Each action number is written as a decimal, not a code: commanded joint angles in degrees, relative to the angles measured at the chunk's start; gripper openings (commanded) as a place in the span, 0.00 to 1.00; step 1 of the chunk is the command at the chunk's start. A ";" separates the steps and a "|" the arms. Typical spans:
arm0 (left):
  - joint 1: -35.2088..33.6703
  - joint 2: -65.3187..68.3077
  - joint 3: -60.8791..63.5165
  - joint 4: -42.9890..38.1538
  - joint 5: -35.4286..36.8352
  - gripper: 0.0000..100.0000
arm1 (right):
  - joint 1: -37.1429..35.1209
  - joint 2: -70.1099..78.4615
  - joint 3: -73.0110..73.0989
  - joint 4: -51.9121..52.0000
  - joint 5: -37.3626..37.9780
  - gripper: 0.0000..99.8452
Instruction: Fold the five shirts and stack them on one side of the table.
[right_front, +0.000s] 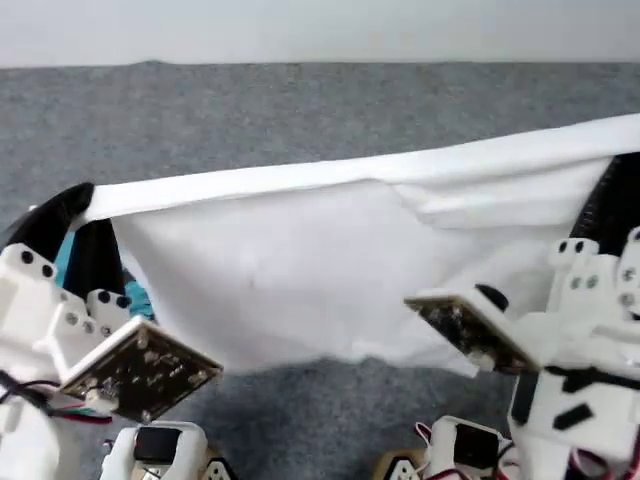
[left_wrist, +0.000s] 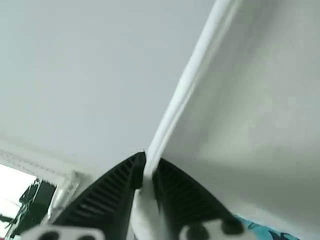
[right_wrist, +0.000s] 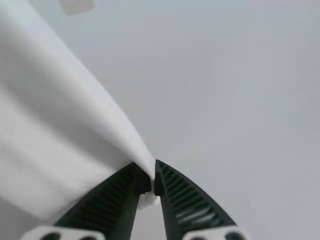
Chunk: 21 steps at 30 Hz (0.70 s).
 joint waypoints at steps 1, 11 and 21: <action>-1.58 0.88 4.53 -0.70 -0.62 0.01 | -0.66 1.01 1.23 1.63 0.70 0.01; -1.49 12.40 38.99 -26.55 -0.70 0.01 | -11.65 9.80 30.15 -8.75 4.84 0.01; -1.23 33.14 47.52 -64.09 -0.35 0.01 | -11.91 36.18 37.01 -52.18 5.01 0.01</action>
